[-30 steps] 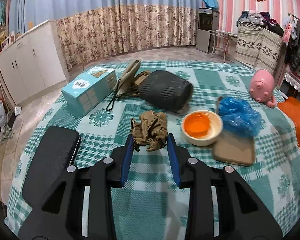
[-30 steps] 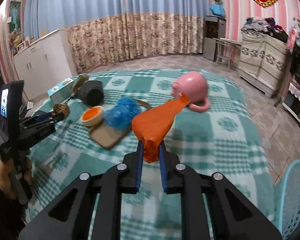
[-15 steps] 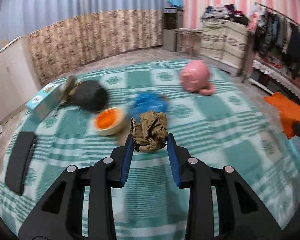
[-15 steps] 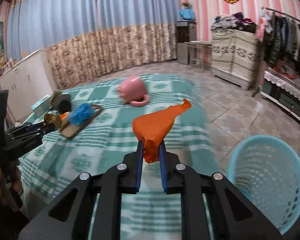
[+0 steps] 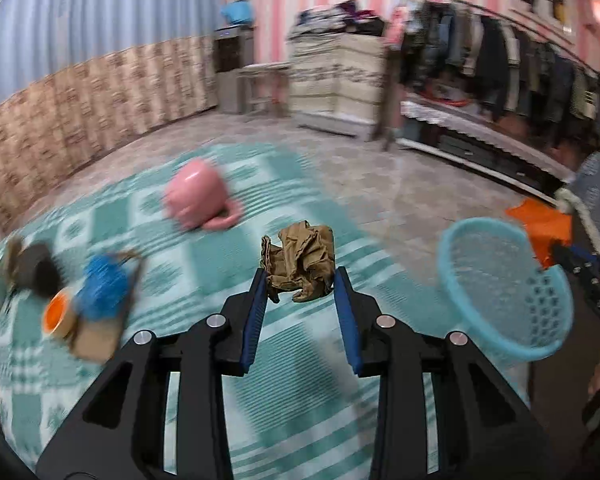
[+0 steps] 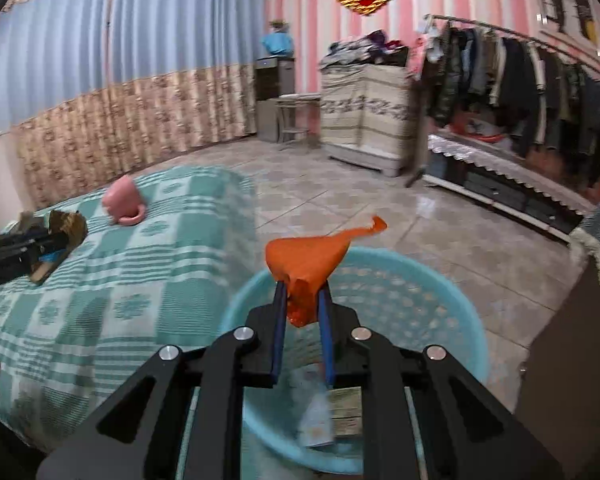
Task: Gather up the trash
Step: 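Carry the orange bag and brown cloth over the blue basket and open both tools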
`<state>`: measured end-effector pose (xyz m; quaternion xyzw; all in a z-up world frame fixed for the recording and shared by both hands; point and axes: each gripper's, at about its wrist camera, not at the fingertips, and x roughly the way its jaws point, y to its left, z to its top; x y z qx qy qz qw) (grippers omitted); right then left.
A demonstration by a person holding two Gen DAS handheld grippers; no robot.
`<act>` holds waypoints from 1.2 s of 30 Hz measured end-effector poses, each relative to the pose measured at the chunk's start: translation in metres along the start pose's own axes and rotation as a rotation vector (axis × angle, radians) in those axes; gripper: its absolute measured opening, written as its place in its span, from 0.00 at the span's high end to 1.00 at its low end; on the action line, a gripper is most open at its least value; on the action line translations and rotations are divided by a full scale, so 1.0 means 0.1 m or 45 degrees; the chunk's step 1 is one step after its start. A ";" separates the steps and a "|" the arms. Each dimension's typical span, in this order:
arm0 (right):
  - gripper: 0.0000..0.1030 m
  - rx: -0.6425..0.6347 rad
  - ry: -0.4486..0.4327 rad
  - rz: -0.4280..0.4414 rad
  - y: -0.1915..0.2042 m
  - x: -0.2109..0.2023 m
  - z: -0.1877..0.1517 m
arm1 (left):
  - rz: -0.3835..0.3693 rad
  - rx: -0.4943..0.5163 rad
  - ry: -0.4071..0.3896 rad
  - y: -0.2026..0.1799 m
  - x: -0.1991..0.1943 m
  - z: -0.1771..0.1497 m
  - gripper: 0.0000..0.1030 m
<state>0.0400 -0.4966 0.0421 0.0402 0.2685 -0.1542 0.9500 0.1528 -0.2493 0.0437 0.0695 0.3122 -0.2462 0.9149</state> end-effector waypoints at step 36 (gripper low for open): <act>0.85 0.126 0.084 -0.073 -0.54 0.25 -0.25 | -0.209 0.177 0.021 -1.28 0.65 0.25 0.09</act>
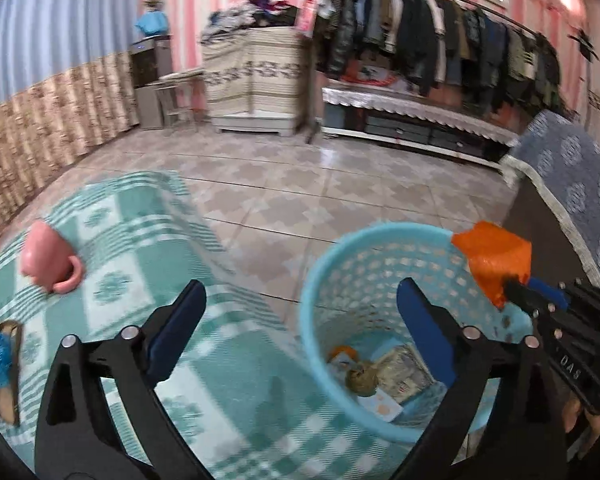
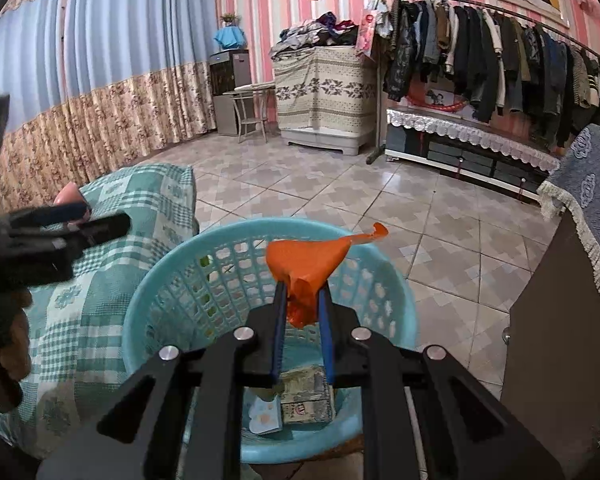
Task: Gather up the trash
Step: 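Carry the orange bag and brown cloth over the blue basket and open both tools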
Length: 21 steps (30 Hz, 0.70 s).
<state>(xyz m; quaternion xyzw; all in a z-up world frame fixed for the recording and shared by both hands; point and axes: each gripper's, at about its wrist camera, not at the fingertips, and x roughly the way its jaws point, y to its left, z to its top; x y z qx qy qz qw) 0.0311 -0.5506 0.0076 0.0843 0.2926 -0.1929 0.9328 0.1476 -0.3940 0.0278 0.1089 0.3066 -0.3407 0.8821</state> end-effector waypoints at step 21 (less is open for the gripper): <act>0.14 -0.093 0.057 -0.092 0.50 0.17 0.00 | 0.243 -0.076 -0.098 0.73 -0.77 -0.19 0.05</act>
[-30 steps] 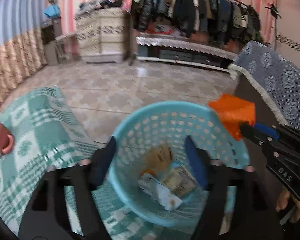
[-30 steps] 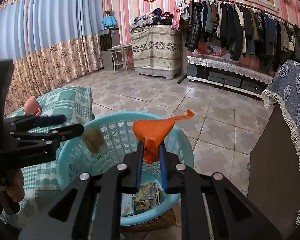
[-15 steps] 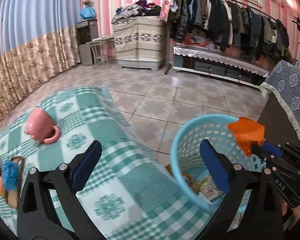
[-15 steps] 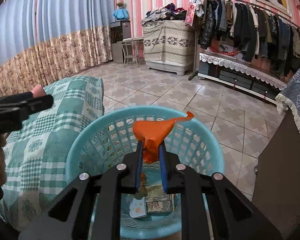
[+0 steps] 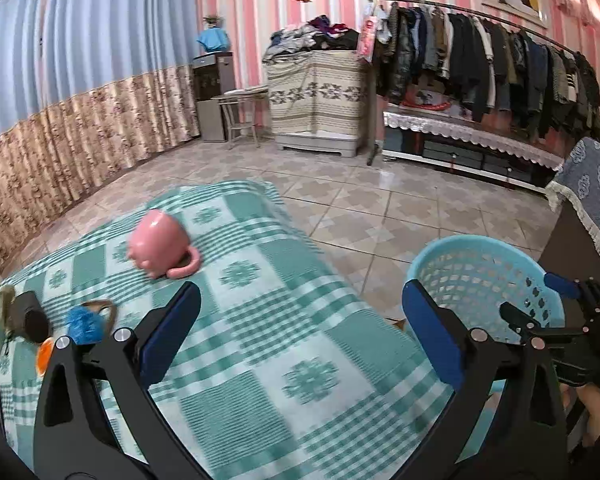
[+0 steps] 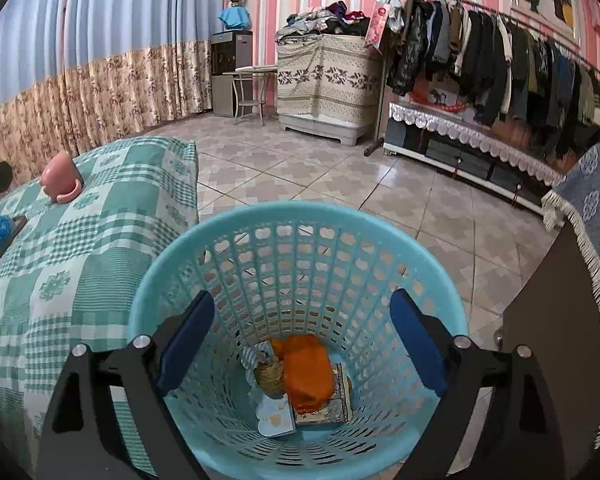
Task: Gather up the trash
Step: 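Carry the orange bag and brown cloth over the blue basket and open both tools, then move both tools back over the table toward the blue bag and orange cup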
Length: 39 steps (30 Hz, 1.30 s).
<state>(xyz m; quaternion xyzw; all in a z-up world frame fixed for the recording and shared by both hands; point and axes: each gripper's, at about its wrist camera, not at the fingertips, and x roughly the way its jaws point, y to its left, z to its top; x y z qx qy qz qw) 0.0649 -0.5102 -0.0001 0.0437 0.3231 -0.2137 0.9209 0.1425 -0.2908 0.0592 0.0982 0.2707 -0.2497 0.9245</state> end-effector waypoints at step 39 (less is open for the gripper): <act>0.06 -0.423 -0.062 0.558 3.46 -0.11 0.28 | 0.728 -0.590 0.174 3.70 -0.60 -1.40 0.05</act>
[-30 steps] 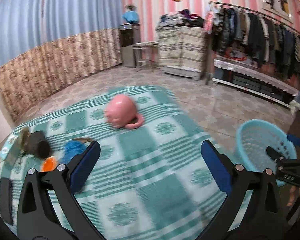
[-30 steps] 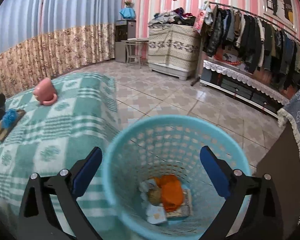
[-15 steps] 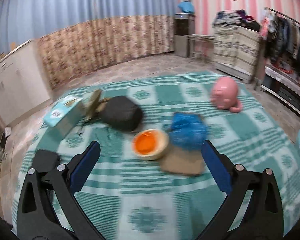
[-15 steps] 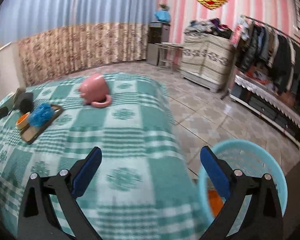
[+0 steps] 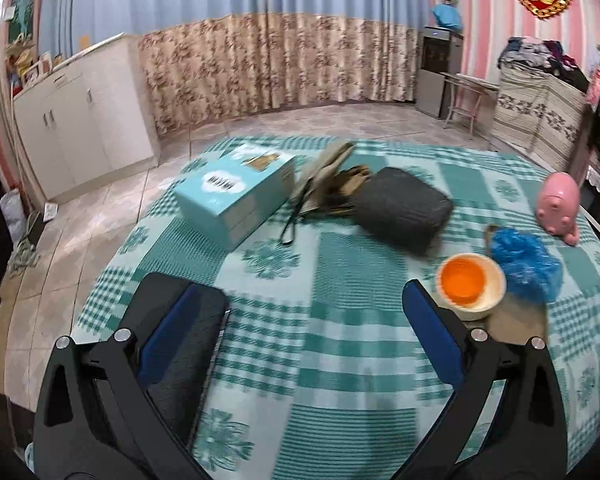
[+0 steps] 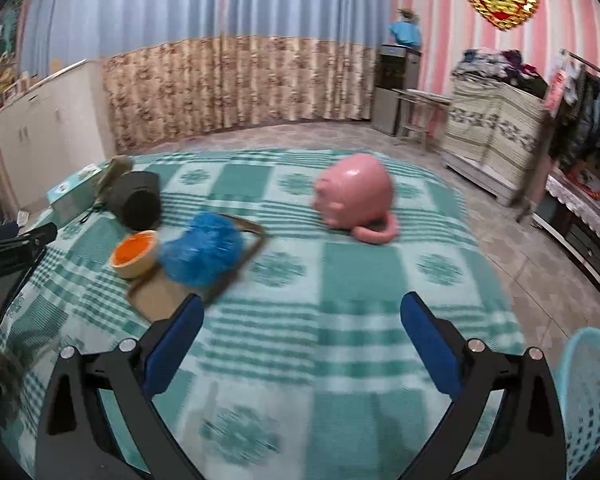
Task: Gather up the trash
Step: 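Move both tools back over the table toward the blue bag and orange cup, then grasp the blue plastic bag with the right tool while the left tool grasps the orange cup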
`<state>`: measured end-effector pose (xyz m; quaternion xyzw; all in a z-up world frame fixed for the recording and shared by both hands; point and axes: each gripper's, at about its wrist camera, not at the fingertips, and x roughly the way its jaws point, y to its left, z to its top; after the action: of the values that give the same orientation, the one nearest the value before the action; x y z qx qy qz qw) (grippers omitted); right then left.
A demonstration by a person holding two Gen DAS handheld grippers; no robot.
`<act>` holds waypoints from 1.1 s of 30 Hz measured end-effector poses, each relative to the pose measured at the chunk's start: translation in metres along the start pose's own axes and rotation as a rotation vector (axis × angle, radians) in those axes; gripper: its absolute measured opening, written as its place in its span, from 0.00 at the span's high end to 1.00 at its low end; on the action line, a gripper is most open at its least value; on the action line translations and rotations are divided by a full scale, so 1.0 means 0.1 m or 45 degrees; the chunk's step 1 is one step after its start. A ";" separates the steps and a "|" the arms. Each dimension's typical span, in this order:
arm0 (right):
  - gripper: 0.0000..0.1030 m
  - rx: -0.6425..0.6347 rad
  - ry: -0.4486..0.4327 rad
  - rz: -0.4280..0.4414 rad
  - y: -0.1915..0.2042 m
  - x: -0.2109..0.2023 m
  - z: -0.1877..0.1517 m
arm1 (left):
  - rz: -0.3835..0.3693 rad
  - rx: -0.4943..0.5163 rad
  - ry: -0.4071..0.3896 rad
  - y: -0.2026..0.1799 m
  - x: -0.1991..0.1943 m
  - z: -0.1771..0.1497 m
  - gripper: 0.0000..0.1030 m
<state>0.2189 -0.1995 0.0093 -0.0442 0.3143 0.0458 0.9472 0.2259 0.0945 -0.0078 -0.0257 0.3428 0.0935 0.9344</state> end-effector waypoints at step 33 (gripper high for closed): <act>0.81 0.244 -0.088 0.133 -0.62 0.39 0.16 | -0.292 0.250 0.085 -1.06 0.24 0.06 0.49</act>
<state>0.2667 -0.2565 0.0020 0.0645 0.2862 0.0662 0.9537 0.2680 -0.0054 -0.0206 0.0236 0.3760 -0.0488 0.9250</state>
